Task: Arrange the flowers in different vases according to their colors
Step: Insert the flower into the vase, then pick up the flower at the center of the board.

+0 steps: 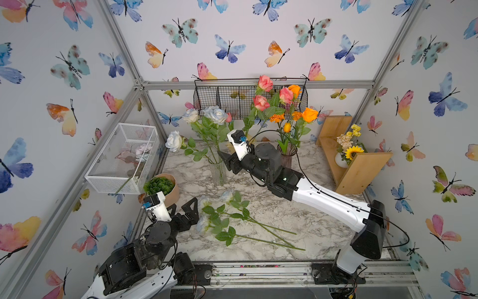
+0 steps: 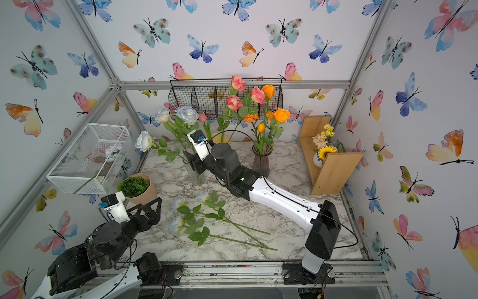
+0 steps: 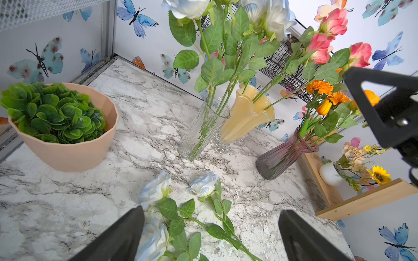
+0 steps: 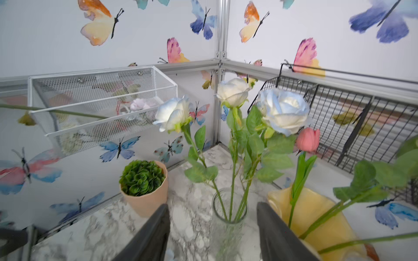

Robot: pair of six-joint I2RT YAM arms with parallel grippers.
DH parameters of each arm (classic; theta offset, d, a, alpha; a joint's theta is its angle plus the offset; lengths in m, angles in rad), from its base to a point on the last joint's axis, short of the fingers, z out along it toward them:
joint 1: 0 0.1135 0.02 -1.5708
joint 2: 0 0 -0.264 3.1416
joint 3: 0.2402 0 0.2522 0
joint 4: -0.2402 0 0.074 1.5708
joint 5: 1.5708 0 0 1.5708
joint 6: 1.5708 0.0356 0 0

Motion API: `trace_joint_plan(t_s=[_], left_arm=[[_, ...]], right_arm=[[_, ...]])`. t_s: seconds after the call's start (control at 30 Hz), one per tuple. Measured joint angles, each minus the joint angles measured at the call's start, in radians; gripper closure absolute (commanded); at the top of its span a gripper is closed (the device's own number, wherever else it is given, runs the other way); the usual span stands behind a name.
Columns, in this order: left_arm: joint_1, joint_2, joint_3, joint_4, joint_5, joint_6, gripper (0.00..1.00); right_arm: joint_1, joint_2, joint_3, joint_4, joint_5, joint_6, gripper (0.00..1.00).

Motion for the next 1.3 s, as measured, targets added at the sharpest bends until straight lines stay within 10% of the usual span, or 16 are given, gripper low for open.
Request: trace_joint_plan(t_s=[0.57,1.3], left_arm=[[0.000,0.014,0.000,-0.001,0.000,-0.002,0.01],[0.000,0.042,0.000,-0.004,0.000,-0.002,0.01]], right_arm=[[-0.003,-0.182,-0.472,-0.540,-0.232,0.180,0.59],[-0.004,0.175,-0.395,-0.551,-0.258,0.198,0.68]])
